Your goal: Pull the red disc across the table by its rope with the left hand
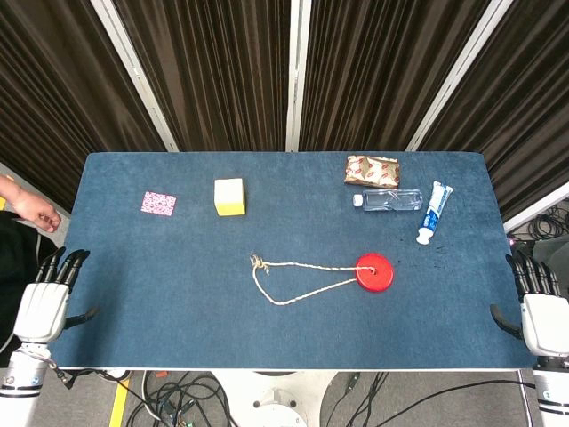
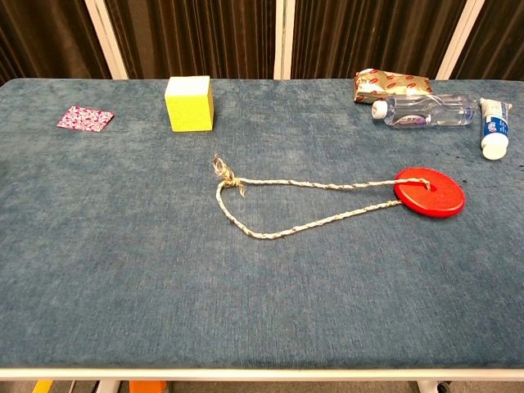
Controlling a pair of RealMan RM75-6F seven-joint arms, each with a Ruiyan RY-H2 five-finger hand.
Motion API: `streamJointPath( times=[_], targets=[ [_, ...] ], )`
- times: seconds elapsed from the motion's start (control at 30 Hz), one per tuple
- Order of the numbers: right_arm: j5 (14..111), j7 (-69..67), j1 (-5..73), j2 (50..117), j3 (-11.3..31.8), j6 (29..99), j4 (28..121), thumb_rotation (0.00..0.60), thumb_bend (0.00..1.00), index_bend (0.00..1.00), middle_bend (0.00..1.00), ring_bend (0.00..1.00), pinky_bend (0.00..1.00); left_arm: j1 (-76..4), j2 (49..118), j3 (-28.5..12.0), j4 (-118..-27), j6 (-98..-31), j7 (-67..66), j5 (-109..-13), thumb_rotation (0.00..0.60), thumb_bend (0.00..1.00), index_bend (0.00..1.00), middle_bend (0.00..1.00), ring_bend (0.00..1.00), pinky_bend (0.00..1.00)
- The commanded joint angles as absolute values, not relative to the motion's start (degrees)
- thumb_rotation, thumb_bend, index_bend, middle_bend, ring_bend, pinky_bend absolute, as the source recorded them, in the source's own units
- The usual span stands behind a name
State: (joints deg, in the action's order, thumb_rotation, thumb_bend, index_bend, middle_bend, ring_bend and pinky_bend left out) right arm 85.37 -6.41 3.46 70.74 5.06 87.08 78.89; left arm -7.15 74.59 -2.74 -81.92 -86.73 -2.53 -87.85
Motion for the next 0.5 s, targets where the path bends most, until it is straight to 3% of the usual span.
streamJointPath(
  times=[0.03, 0.5],
  targets=[
    [85.4, -6.4, 3.5, 70.8, 5.0, 87.1, 78.9, 0.6, 0.18, 0.0, 0.0, 0.0, 0.0, -7.1, 74.5, -2.9, -81.9, -86.8, -2.6, -87.5, 0.6, 0.02, 0.11, 0.12, 0.01, 0.13],
    [85.5, -6.5, 3.4, 70.2, 5.2, 87.5, 79.4, 0.6, 0.18, 0.0, 0.0, 0.0, 0.0, -10.7, 73.8, -3.9, -83.8, -83.2, -2.1, -88.9, 0.6, 0.02, 0.11, 0.12, 0.01, 0.13]
  ],
)
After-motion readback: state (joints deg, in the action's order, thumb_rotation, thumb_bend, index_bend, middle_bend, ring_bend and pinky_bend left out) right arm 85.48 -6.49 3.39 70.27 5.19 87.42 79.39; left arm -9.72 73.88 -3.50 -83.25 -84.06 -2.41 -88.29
